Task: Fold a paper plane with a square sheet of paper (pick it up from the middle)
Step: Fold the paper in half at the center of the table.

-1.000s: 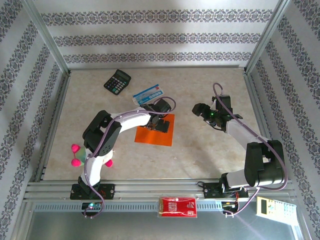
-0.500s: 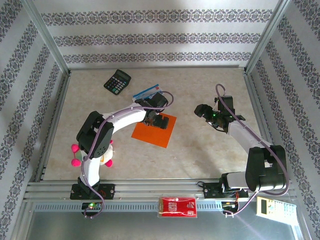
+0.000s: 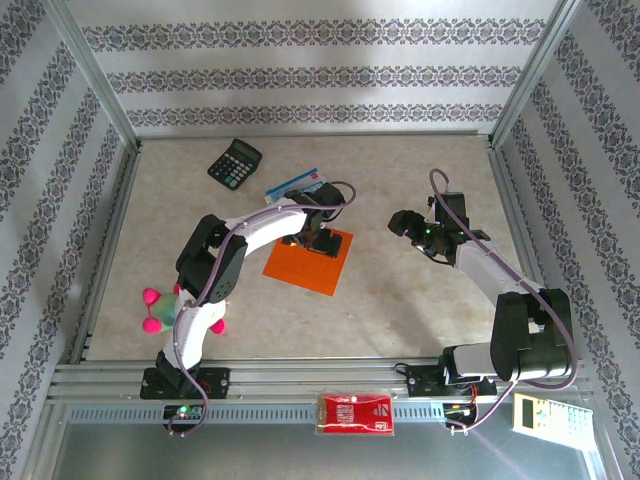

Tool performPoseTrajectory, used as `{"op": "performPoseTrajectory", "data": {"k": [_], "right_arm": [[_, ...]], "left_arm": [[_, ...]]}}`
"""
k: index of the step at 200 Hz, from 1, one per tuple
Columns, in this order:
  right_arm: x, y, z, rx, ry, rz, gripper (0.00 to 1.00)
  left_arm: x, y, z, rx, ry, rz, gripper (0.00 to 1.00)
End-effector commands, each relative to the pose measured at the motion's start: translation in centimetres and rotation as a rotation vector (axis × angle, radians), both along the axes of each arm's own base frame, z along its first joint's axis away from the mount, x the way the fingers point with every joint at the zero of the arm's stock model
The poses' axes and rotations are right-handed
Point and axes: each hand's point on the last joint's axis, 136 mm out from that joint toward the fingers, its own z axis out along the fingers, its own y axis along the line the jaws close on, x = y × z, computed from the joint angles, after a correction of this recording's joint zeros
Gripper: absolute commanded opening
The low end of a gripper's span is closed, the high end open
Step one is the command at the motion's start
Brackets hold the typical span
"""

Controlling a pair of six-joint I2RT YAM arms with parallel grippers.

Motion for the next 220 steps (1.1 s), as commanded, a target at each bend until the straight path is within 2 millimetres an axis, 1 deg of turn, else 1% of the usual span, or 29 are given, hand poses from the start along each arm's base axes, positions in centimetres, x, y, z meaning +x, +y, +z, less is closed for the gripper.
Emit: {"op": "performPoseTrajectory", "data": {"k": [1, 33, 76, 94, 107, 158, 181, 220], "right_arm": [[-0.2, -0.4, -0.2, -0.017, 0.001, 0.002, 0.79], [-0.3, -0.5, -0.6, -0.019, 0.008, -0.005, 0.79], [-0.1, -0.4, -0.7, -0.006, 0.009, -0.006, 0.79], [-0.1, -0.4, -0.7, -0.005, 0.009, -0.006, 0.79], [-0.1, -0.4, -0.9, -0.005, 0.013, -0.005, 0.79], [-0.3, -0.3, -1.2, -0.006, 0.02, -0.007, 0.79], [-0.3, -0.4, -1.3, -0.007, 0.021, -0.007, 0.79], [-0.1, -0.3, -1.3, 0.0, 0.022, -0.006, 0.79]], "left_arm": [[-0.7, 1.3, -0.2, 0.031, 0.072, -0.017, 1.0], [-1.1, 1.3, -0.6, 0.029, 0.094, -0.02, 1.0], [-1.1, 1.3, -0.7, 0.037, 0.104, -0.031, 1.0], [-1.2, 1.2, -1.3, 0.047, 0.117, -0.033, 1.0], [-1.2, 1.6, -1.8, 0.07, 0.121, -0.029, 1.0], [-2.0, 2.0, -3.6, 0.095, 0.159, -0.02, 1.0], [-2.4, 2.1, -3.9, 0.104, 0.167, -0.024, 1.0], [-2.3, 2.2, -3.7, 0.113, 0.16, -0.024, 1.0]]}}
